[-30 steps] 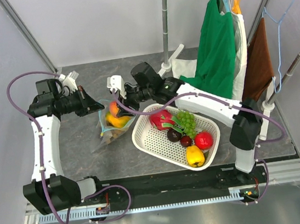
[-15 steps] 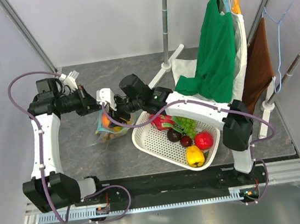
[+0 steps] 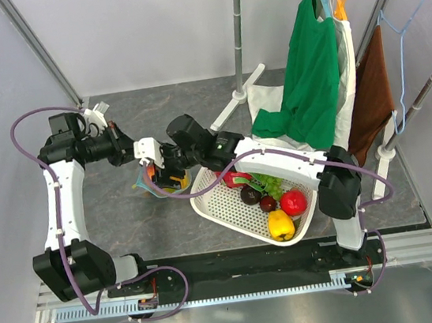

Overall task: Place the food in the zip-top bag and seal the zipper
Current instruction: Place the fake fruit in the zipper food storage bag.

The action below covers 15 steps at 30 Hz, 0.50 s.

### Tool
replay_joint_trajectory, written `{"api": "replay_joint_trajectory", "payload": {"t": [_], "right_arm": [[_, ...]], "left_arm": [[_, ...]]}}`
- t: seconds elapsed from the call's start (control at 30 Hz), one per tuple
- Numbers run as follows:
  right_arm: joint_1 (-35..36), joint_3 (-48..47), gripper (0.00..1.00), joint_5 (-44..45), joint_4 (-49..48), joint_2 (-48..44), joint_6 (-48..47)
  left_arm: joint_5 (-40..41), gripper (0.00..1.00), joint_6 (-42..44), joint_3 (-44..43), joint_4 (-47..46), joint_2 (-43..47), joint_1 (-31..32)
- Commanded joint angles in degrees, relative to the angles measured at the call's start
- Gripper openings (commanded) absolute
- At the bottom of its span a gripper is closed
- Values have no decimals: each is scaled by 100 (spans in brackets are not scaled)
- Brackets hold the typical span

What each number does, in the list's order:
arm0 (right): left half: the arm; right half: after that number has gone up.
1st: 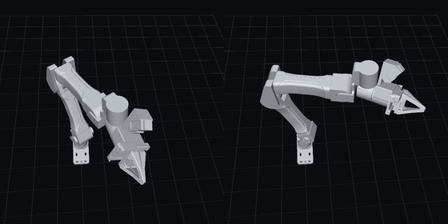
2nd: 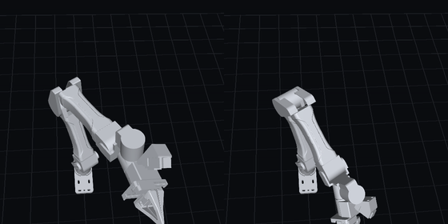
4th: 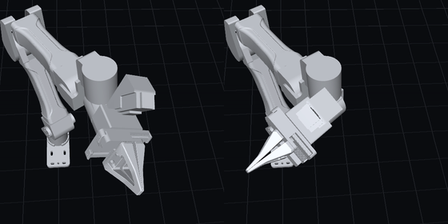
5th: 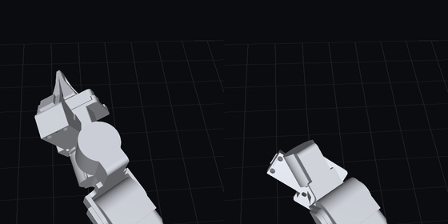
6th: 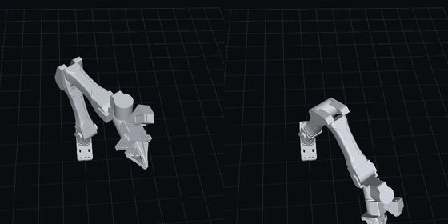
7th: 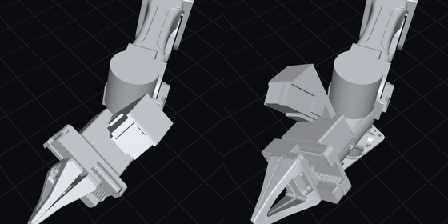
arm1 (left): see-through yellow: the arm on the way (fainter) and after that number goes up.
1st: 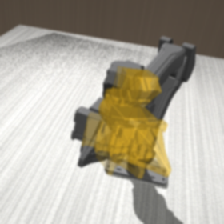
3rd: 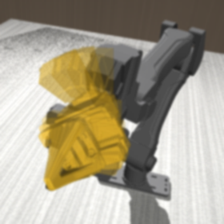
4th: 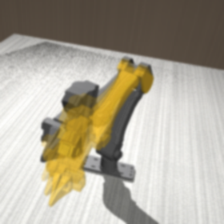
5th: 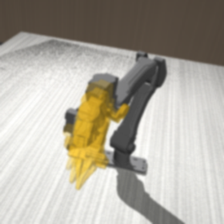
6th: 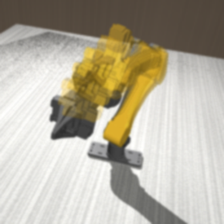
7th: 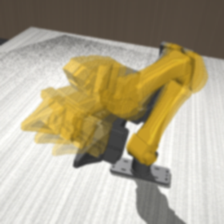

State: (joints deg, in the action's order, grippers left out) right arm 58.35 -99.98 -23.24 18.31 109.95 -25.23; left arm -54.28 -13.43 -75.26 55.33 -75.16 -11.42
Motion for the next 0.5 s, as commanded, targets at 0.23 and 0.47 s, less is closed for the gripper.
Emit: {"api": "replay_joint_trajectory", "payload": {"t": [0.23, 0.47], "right_arm": [[80, -276, 95, 593, 296, -403, 246], [-252, -250, 97, 312, 463, -1019, 1020]], "left_arm": [[-513, 2, -336, -15, -216, 54, -141], [-584, 2, -336, -23, -216, -34, -185]]}}
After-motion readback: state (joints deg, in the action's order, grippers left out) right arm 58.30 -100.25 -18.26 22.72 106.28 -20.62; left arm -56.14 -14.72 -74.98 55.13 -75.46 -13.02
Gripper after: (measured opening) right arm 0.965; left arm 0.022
